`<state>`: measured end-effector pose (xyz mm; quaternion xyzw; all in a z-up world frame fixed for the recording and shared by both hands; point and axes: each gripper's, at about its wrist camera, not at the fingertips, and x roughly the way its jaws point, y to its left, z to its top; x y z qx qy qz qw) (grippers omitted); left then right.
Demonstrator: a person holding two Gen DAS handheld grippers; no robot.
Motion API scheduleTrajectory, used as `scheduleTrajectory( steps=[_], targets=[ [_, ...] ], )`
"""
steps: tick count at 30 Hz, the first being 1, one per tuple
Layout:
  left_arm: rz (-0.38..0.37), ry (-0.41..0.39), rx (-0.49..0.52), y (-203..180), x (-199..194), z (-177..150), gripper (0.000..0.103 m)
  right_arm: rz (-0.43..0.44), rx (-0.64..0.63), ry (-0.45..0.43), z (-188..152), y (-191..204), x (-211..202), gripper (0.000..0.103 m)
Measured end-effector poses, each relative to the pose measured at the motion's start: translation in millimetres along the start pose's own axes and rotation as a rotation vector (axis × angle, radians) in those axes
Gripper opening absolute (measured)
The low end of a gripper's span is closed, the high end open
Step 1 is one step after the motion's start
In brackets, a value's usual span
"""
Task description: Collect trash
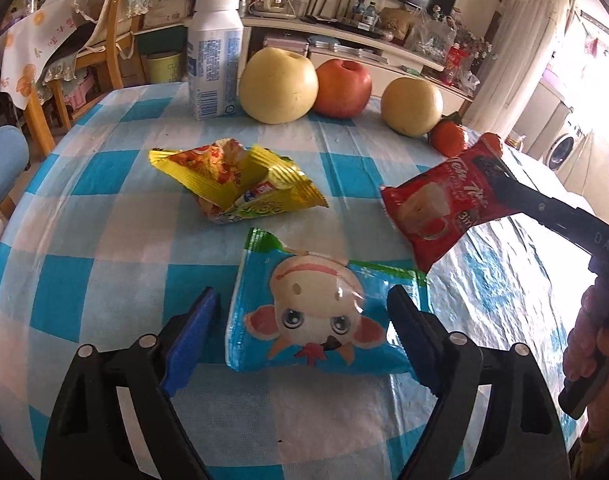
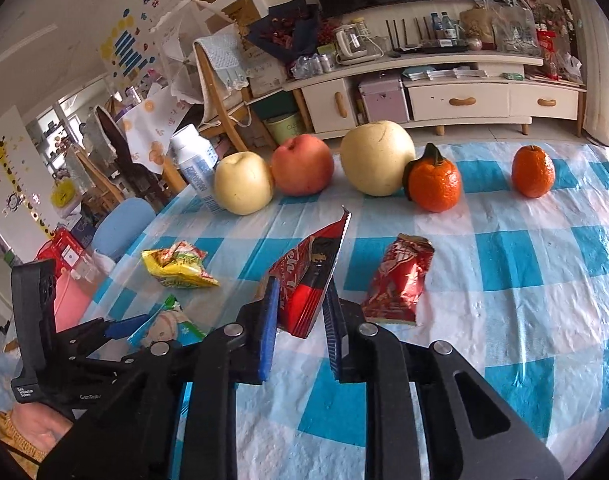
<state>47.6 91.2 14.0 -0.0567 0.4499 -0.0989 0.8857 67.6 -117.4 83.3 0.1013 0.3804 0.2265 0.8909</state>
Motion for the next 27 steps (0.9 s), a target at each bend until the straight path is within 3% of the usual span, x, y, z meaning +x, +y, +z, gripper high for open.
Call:
scheduleTrajectory(
  steps=[3, 7, 12, 16, 17, 19, 22, 27],
  targets=[
    [0.011, -0.004, 0.073, -13, -2, -4, 0.084, -0.001, -0.032, 0.034, -5, 10, -3, 0.022],
    [0.004, -0.018, 0.143, -24, -8, -7, 0.087, 0.025, 0.017, 0.095, -15, 2, -6, 0.022],
    [0.083, -0.002, 0.237, -35, -1, -11, 0.094, 0.021, 0.015, 0.142, -28, -2, -10, 0.022],
    [0.097, 0.0, 0.22, -33, 1, -10, 0.095, 0.006, 0.009, 0.161, -34, -4, -14, 0.026],
    [0.097, -0.003, 0.21, -31, 1, -10, 0.095, -0.001, 0.009, 0.163, -34, -6, -15, 0.029],
    [0.111, -0.005, 0.204, -30, 2, -9, 0.095, -0.045, 0.001, 0.148, -33, -9, -18, 0.047],
    [0.139, -0.006, 0.207, -27, 1, -9, 0.095, -0.079, 0.029, 0.094, -29, -20, -25, 0.066],
    [0.167, 0.005, 0.21, -17, -2, -10, 0.095, -0.124, 0.077, 0.022, -18, -38, -27, 0.07]
  ],
)
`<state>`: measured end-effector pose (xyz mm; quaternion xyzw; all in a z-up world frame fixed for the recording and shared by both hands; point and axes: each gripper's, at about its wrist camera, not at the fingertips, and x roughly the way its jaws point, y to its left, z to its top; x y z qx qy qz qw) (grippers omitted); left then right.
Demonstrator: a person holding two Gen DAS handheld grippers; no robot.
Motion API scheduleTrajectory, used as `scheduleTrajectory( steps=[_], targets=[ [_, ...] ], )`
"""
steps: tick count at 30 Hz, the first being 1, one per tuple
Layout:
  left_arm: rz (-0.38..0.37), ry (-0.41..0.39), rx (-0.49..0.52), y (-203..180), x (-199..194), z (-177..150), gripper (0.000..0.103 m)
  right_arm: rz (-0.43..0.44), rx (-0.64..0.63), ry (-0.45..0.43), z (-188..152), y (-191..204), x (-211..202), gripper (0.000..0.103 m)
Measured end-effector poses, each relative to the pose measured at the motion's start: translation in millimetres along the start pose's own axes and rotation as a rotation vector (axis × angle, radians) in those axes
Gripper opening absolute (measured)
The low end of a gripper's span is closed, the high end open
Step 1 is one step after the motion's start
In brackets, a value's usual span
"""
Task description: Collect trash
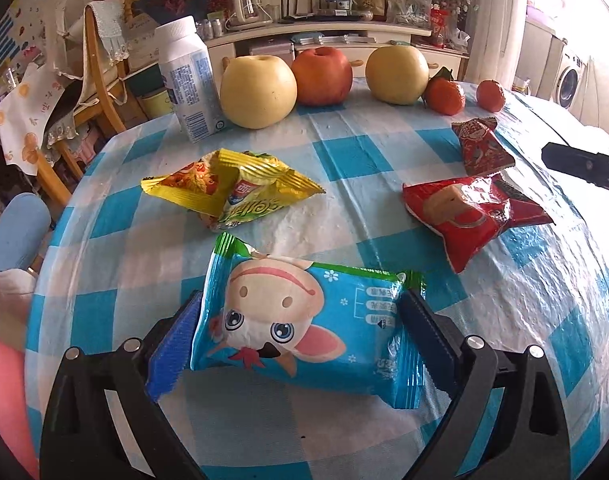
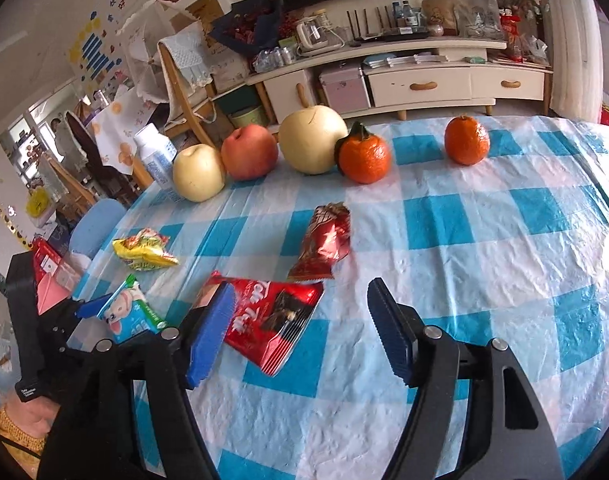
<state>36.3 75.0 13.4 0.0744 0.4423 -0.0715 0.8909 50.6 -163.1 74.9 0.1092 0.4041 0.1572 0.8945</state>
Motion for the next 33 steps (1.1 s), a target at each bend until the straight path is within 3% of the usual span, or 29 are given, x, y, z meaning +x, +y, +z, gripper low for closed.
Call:
scheduleTrajectory(
  steps=[7, 16, 21, 27, 29, 33],
  targets=[
    [0.0, 0.016, -0.038, 11, -5, -1, 0.095, -0.083, -0.016, -0.009, 14, -3, 33, 0.07],
    [-0.012, -0.017, -0.147, 17, -1, 4, 0.095, -0.133, -0.022, 0.067, 22, -5, 71, 0.069],
    [0.018, -0.011, -0.144, 13, 7, 6, 0.095, -0.139, -0.049, 0.071, 26, -3, 75, 0.041],
    [0.031, -0.019, -0.135, 10, 8, 6, 0.095, -0.127, -0.055, 0.051, 24, -2, 70, 0.038],
    [0.023, -0.022, -0.131, 9, 8, 6, 0.085, -0.129, -0.066, 0.042, 23, 1, 68, 0.032],
    [0.026, -0.029, -0.124, 7, 6, 5, 0.08, -0.118, -0.084, 0.039, 21, 6, 66, 0.032]
  ],
)
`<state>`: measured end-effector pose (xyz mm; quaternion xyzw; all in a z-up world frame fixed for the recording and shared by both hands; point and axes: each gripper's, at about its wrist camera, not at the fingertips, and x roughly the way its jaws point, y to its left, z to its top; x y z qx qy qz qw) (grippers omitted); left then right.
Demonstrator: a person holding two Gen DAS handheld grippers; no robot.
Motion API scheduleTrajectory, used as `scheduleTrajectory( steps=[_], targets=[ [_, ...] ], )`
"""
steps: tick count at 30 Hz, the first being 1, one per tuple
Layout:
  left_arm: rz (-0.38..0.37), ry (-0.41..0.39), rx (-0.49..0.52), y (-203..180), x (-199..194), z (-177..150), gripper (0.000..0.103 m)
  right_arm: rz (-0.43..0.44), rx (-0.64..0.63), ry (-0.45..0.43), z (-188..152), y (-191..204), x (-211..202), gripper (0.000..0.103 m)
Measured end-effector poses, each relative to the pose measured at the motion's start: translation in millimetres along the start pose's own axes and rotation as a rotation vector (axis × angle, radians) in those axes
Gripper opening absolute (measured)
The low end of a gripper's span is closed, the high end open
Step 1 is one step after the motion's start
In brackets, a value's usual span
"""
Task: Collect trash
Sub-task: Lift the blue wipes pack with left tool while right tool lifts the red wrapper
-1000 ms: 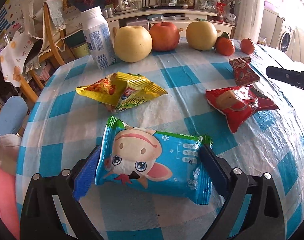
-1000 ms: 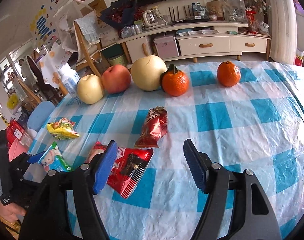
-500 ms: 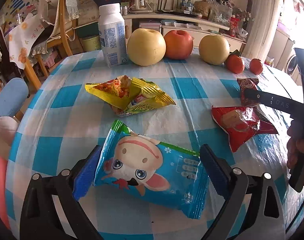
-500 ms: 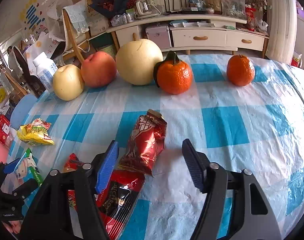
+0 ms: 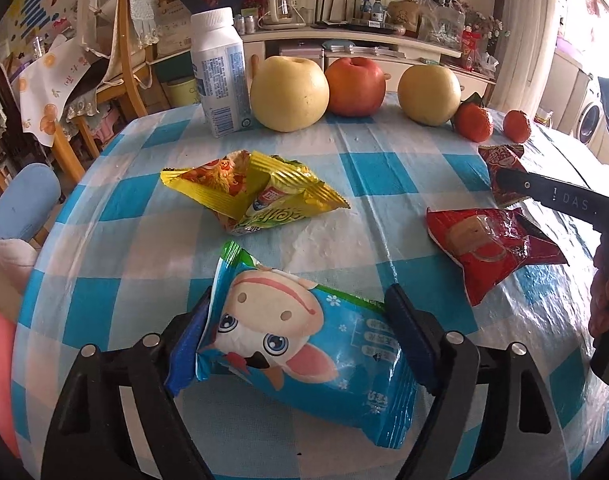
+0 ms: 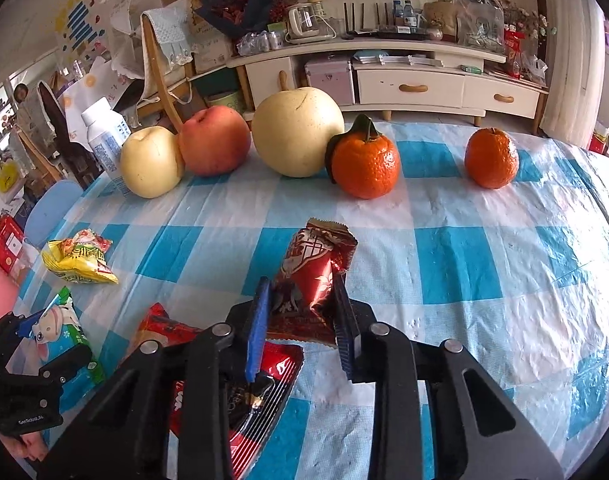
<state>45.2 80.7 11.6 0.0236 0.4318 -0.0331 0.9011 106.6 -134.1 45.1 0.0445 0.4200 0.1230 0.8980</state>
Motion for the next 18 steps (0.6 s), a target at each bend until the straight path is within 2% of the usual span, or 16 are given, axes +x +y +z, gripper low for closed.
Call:
scheduleTrajectory(
  steps=[3, 10, 18],
  targets=[
    [0.005, -0.013, 0.011, -2, -3, 0, 0.069, 0.005, -0.013, -0.014, 0, 5, -4, 0.031],
    [-0.006, -0.022, -0.003, 3, -8, 0, 0.056, 0.031, -0.033, -0.066, 2, 14, -23, 0.031],
    [-0.044, -0.007, 0.005, 11, -14, -2, 0.051, 0.109, -0.126, -0.089, -7, 48, -44, 0.031]
  ],
)
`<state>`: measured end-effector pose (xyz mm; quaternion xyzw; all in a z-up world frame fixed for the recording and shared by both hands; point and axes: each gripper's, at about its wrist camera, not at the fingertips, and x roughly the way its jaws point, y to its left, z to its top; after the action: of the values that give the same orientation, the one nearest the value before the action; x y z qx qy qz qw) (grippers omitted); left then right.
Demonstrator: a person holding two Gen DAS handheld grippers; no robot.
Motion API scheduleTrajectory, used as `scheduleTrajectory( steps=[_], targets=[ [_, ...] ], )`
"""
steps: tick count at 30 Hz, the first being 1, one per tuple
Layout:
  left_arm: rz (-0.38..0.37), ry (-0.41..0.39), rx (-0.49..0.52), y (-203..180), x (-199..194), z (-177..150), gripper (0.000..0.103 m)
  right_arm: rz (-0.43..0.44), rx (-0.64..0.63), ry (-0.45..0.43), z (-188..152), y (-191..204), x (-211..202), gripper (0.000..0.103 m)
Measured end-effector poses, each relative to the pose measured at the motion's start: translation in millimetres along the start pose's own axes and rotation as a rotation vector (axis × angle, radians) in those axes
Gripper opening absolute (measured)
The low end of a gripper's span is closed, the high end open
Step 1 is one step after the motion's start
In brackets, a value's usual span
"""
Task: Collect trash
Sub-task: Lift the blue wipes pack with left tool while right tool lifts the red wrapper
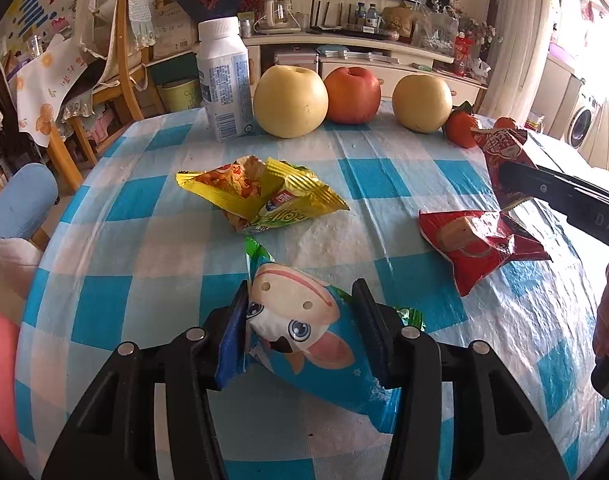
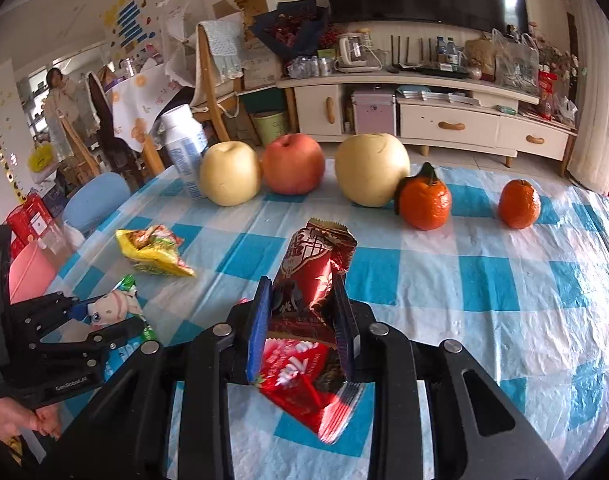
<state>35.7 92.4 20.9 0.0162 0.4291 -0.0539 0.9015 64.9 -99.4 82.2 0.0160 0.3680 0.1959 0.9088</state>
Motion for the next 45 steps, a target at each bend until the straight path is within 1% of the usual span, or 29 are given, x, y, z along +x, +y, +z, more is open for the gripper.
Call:
scheduleTrajectory(
  steps=[3, 6, 9, 10, 12, 13, 14, 18, 20, 23, 24, 26, 30, 32, 35, 39, 40, 41, 43, 45],
  targets=[
    [-0.033, 0.023, 0.033, 4, -3, -2, 0.051, 0.037, -0.041, 0.01, -4, 19, -2, 0.031],
    [-0.052, 0.044, 0.045, 11, -6, -4, 0.051, 0.067, -0.065, 0.013, -7, 33, -3, 0.031],
    [-0.047, 0.057, 0.039, 20, -8, -4, 0.056, 0.085, -0.087, 0.016, -9, 44, -2, 0.031],
    [-0.044, 0.058, 0.03, 23, -8, -4, 0.06, 0.089, -0.09, 0.018, -10, 47, -2, 0.031],
    [-0.028, 0.057, -0.009, 28, -9, -5, 0.073, 0.095, -0.094, 0.022, -10, 50, -1, 0.031],
    [-0.024, 0.055, -0.039, 30, -10, -6, 0.085, 0.096, -0.094, 0.023, -10, 50, -1, 0.031],
    [-0.028, 0.054, -0.069, 33, -11, -7, 0.09, 0.096, -0.094, 0.023, -10, 51, -2, 0.031],
    [-0.051, 0.062, -0.166, 33, -10, -14, 0.09, 0.096, -0.1, 0.015, -10, 54, -4, 0.031],
    [-0.061, 0.063, -0.183, 28, -7, -16, 0.09, 0.099, -0.106, 0.017, -11, 54, -4, 0.031],
    [-0.042, 0.056, -0.18, 17, -3, -17, 0.093, 0.1, -0.117, 0.021, -12, 55, -3, 0.031],
    [-0.032, 0.063, -0.167, 14, -1, -16, 0.093, 0.103, -0.117, 0.023, -12, 55, -3, 0.031],
    [0.025, 0.071, -0.165, 11, 4, -17, 0.093, 0.108, -0.119, 0.025, -13, 55, -3, 0.031],
    [0.045, 0.065, -0.16, 9, 4, -16, 0.095, 0.123, -0.125, 0.03, -13, 57, -3, 0.031],
    [0.04, 0.063, -0.157, 10, 4, -16, 0.095, 0.129, -0.129, 0.039, -12, 59, -1, 0.031],
    [0.046, 0.047, -0.098, 12, 3, -14, 0.095, 0.136, -0.135, 0.056, -14, 62, 1, 0.031],
    [0.116, 0.012, 0.001, 14, -5, -11, 0.095, 0.145, -0.137, 0.072, -16, 63, 4, 0.031],
    [0.109, 0.012, 0.005, 16, -6, -11, 0.093, 0.145, -0.137, 0.075, -16, 63, 5, 0.031],
    [0.084, 0.015, -0.004, 17, -6, -11, 0.081, 0.147, -0.137, 0.079, -17, 63, 5, 0.031],
    [0.012, 0.025, -0.029, 16, -6, -12, 0.067, 0.149, -0.141, 0.087, -18, 64, 7, 0.031],
    [0.022, 0.02, -0.001, 12, -6, -13, 0.066, 0.152, -0.147, 0.091, -19, 66, 7, 0.031]
  ],
)
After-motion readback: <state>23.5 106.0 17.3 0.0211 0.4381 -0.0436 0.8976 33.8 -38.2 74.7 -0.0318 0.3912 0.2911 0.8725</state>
